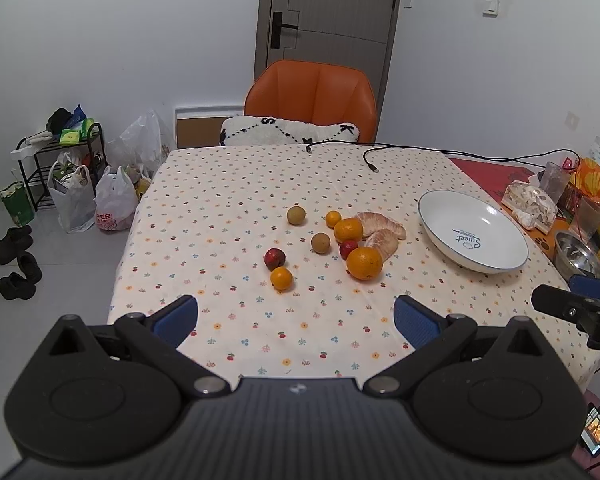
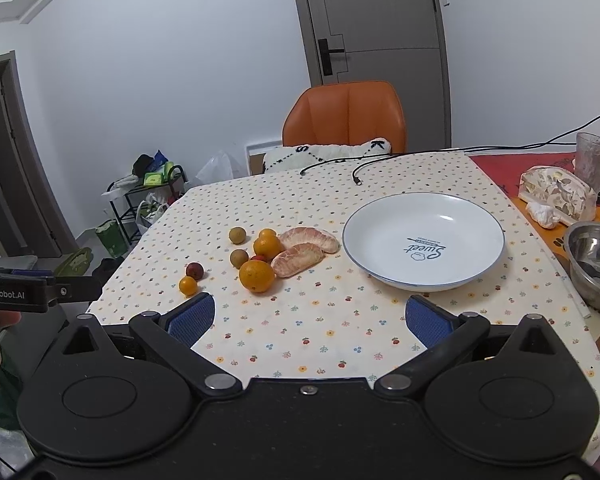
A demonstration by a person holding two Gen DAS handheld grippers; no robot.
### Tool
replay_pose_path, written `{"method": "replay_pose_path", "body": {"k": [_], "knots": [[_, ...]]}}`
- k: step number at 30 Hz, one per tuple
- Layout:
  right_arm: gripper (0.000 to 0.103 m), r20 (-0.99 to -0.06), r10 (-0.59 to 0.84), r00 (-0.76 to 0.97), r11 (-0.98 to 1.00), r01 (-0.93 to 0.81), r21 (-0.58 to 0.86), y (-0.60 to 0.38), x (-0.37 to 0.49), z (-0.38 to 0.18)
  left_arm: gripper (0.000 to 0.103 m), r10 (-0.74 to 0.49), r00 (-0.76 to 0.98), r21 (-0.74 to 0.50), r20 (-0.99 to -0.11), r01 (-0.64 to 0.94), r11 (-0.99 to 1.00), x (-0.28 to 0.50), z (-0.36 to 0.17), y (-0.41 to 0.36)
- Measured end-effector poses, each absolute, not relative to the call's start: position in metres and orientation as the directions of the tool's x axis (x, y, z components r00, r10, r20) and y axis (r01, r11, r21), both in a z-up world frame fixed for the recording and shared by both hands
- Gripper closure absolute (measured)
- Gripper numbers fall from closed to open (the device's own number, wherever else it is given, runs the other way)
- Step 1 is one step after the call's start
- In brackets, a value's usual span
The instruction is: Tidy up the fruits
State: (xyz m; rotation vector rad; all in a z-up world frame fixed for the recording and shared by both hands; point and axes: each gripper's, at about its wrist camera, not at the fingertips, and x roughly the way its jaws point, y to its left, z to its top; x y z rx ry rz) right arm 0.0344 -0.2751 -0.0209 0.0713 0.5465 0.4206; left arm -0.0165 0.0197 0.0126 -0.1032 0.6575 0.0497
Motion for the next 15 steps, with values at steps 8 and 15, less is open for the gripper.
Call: {"method": "replay_pose_path", "body": {"k": [8,15], "knots": [[0.000,-0.491,0.412,0.768,0.910,-0.376,0.175,-0.2707,0.0352,-0.0201,0.000,0.014,0.792,-0.082,-0.611,-0.081,0.993,-0.0179,0.0151,0.0212],[0.000,-0.491,0.412,0.768,0.909,-0.379,0.172,-0.2690,0.0355,-0.0193,0.000,0.014,0.793,-0.083,-0.609,-0.082,0.993,-0.0183,0.0167,0.0238]]}}
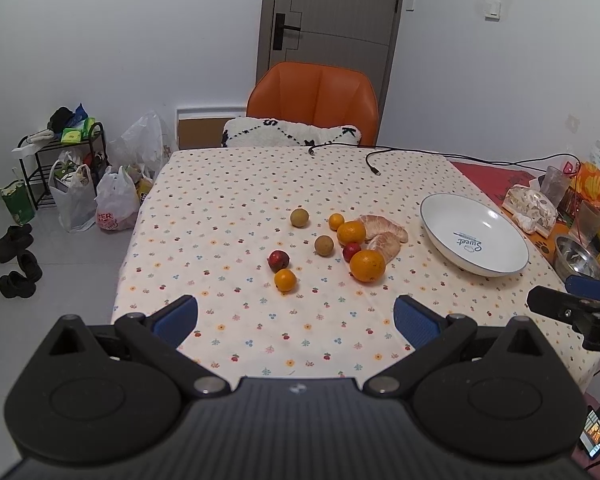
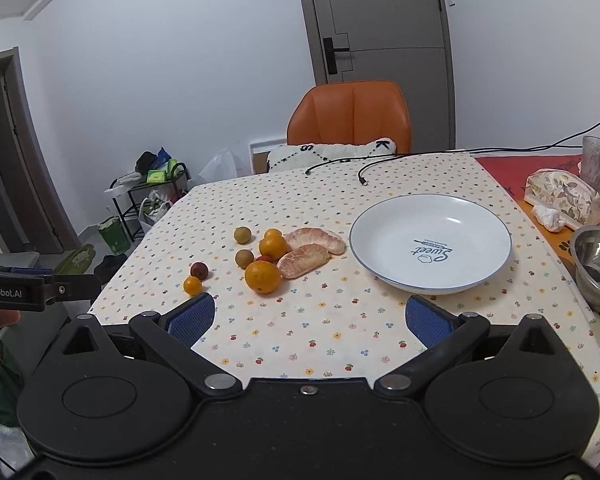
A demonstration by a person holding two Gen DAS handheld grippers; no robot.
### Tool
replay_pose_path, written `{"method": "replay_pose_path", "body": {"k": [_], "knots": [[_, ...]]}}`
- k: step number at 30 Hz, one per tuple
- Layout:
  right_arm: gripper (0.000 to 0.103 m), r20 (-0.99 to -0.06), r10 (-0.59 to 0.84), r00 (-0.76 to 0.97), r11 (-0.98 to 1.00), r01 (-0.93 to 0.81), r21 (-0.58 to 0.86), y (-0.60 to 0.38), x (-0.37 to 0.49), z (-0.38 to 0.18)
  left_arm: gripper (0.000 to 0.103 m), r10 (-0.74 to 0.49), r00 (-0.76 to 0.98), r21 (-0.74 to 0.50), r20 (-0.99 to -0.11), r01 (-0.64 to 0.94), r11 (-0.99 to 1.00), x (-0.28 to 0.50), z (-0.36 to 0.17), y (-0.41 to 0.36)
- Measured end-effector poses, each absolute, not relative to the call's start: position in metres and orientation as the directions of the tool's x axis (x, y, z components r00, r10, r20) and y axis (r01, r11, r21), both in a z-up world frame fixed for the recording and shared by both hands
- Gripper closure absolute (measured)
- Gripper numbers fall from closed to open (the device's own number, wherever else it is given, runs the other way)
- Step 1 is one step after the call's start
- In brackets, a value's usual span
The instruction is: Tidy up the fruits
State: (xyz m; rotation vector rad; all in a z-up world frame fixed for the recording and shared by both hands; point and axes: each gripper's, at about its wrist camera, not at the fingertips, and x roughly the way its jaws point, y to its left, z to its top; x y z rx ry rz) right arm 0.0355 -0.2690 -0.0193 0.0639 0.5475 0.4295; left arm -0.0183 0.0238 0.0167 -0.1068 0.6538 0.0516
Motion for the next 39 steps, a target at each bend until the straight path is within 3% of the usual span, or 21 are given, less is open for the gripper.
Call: {"method": "replay_pose_path", "body": {"k": [20,39], "knots": [[0.000,-0.502,0.435,0.748,0.900,-0.384,0.207,-0.268,0.055,-0.023,0.000,-0.010,0.785,-0.087,-0.620,-0.056,0.995,0.007,0.009,0.024],[0.000,-0.516,0.538,0.666,0.841,-0.467,0.275,-0.250,0.092,-0.048,0.003,-0.062,0.777,-0.180,-0.626,-0.066,0.981,0.048,-0.026,0.045]]}}
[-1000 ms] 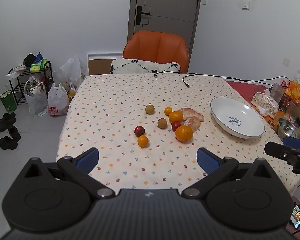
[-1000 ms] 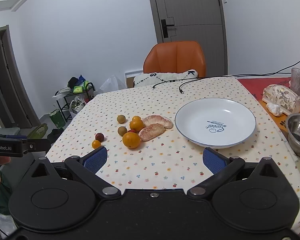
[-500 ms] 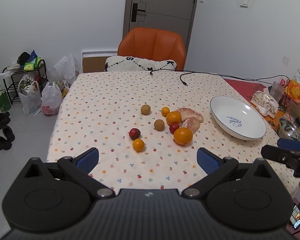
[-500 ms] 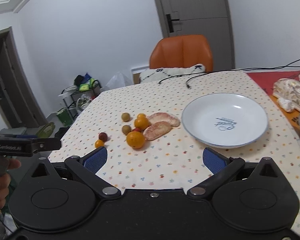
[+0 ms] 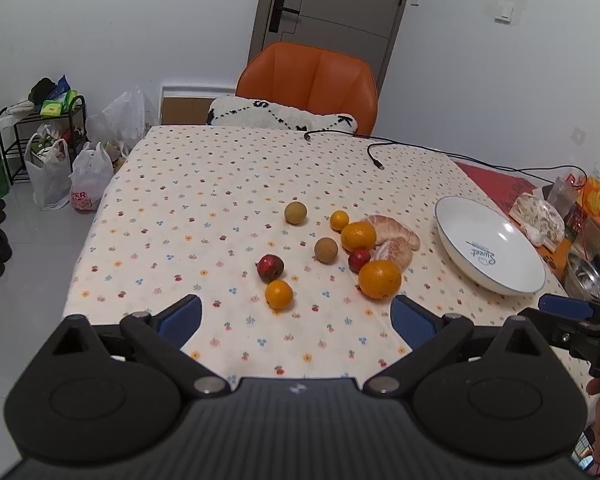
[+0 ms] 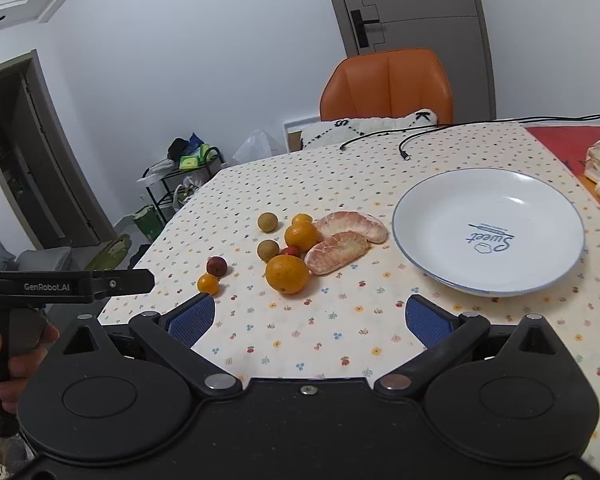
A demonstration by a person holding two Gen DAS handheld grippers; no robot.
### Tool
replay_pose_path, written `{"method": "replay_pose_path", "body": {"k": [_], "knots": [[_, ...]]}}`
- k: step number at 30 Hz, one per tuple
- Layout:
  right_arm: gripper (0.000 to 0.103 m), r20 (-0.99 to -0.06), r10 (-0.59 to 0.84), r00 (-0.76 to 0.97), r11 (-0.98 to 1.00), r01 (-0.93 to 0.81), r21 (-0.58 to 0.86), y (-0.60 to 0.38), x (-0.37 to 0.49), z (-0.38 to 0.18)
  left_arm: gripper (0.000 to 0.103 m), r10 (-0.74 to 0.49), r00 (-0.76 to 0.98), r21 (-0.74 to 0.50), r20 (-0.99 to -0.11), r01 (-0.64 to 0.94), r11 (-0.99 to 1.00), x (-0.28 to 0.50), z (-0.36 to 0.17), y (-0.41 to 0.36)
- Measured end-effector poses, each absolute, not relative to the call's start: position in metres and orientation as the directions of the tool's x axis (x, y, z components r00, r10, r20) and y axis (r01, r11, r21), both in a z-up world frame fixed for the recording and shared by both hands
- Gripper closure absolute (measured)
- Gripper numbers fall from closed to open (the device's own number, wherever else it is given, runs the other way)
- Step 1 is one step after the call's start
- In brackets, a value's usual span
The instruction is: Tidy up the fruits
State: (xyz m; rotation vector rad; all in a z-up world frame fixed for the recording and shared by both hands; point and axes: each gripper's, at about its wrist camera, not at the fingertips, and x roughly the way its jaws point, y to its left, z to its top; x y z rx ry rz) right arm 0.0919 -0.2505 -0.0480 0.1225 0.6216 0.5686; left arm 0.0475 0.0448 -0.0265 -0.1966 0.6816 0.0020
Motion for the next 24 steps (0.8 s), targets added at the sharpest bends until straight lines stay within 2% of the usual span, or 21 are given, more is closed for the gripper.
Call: {"method": "replay_pose_path", "body": {"k": [2,7,12,20,24], "knots": [[0.001,-0.516,0.548,0.658,0.834,-0.471,0.286,-0.248,0.098,-0.050,0.005,-0.060,0.777,-0.178,-0.627,-0.068,0.982,0.053,-0.029,0.045],[0.011,-0.514,0.582,0.630,0.812,-0.486,0.324,-0.242,0.113,-0.053,0.014,-0.068,0.775,-0.183,-0.628,-0.062,0.981,0.068,-0.034,0.047],[0.026,-0.523,0.590,0.615,0.806,-0.490,0.333,-0.233,0.129,-0.058,0.032,-0.086,0.756,-0.202,-0.649,-0.062,0.977,0.084,-0.043,0.050],[0.034,-0.554,0.590,0.588,0.804,-0.493,0.333,-0.218,0.148,-0.071,0.045,-0.104,0.729,-0.224,-0.677,-0.070,0.972,0.101,-0.061,0.053],[0.044,-0.566,0.604,0.561,0.792,-0.506,0.342,-0.211,0.155,-0.077,0.049,-0.107,0.717,-0.225,-0.689,-0.071,0.972,0.107,-0.068,0.053]]}}
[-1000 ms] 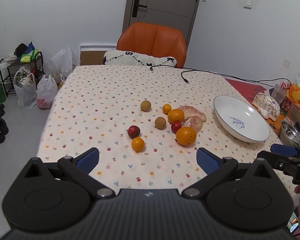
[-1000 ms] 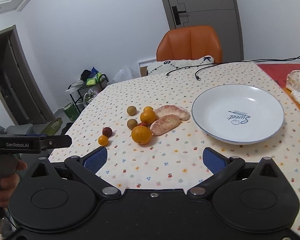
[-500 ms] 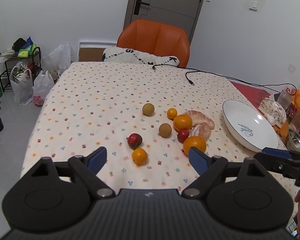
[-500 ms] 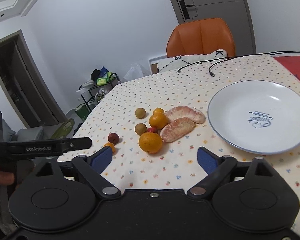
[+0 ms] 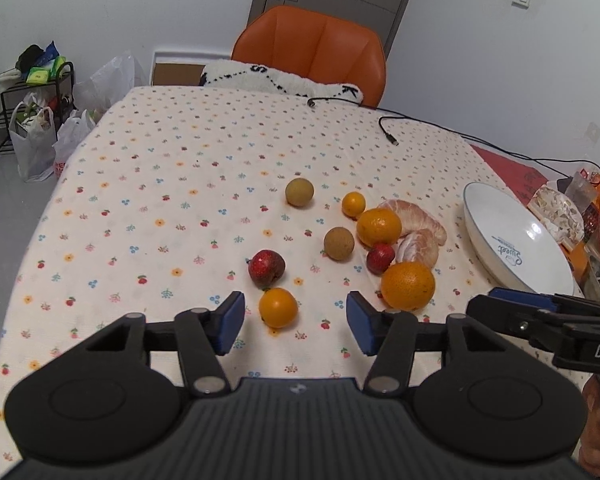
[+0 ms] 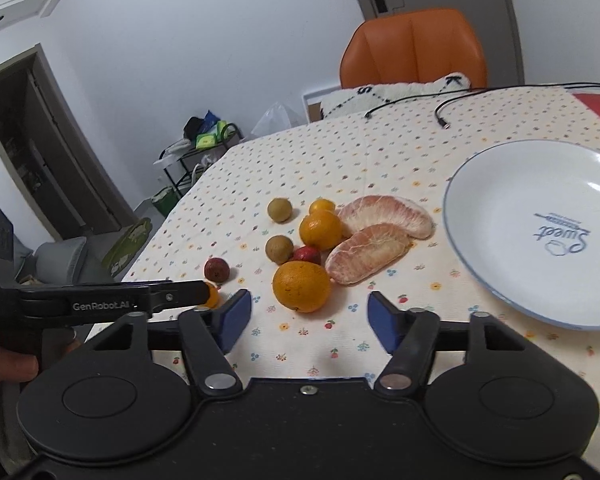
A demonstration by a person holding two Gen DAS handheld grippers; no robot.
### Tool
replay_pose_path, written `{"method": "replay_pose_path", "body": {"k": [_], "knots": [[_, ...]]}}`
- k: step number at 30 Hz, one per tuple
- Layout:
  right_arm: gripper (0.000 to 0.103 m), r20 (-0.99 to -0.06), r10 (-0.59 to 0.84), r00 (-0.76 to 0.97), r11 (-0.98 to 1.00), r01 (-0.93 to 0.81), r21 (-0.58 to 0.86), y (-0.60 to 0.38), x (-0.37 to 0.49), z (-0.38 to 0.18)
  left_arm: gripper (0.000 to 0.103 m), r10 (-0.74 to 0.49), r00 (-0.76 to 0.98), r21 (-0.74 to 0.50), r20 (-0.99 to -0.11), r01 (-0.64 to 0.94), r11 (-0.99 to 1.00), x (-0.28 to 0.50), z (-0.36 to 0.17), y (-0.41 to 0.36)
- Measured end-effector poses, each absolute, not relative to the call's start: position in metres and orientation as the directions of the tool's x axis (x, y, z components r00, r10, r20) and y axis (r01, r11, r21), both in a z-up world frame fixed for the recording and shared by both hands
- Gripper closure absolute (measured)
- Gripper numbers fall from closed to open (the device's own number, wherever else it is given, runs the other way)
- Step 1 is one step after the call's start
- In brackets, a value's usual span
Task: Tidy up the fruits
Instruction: 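Grasp the large orange with the right tool while the left tool grasps a small orange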
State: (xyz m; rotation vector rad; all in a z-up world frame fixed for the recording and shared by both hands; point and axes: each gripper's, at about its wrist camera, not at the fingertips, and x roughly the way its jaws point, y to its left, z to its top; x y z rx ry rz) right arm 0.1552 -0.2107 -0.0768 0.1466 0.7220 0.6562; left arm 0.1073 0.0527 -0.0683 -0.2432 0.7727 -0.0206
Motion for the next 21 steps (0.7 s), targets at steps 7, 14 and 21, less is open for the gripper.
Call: {"method": "replay_pose_path", "body": {"k": [7,14,21], "knots": [[0.045,-0.581,0.604,0.546,0.792,-0.497,0.355,-0.200,0.169,-0.086,0.057,-0.114,0.696,-0.219,-0.709,-0.063,0.974,0.116,-0.076,0.053],[0.045,-0.601,0.578,0.552,0.807,-0.494,0.323,-0.183,0.180,-0.094,0.078,-0.117,0.688,-0.217,-0.716,-0.061,0.974,0.121,-0.086,0.058],[0.064,-0.604,0.576,0.552,0.806,-0.508,0.305,-0.171,0.181,-0.098,0.081,-0.114,0.703,-0.223,-0.702,-0.065,0.973,0.121,-0.079,0.062]]}}
